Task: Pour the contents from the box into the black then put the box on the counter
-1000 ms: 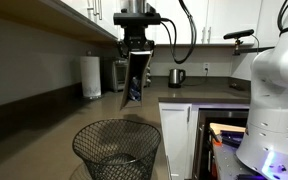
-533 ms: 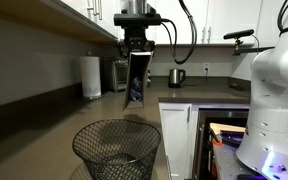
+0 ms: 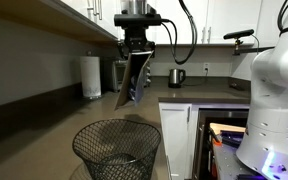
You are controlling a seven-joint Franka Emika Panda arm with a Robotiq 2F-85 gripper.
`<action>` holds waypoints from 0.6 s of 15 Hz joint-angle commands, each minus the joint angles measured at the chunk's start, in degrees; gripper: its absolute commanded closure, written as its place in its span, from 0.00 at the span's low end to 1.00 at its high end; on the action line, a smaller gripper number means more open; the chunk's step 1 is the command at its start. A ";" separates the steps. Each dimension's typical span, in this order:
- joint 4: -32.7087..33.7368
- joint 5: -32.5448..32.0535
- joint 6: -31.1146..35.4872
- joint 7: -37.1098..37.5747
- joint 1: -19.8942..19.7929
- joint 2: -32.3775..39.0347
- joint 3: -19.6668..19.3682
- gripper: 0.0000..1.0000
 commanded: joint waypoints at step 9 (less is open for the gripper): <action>-1.12 -1.03 -0.47 5.99 0.47 -1.79 0.05 0.53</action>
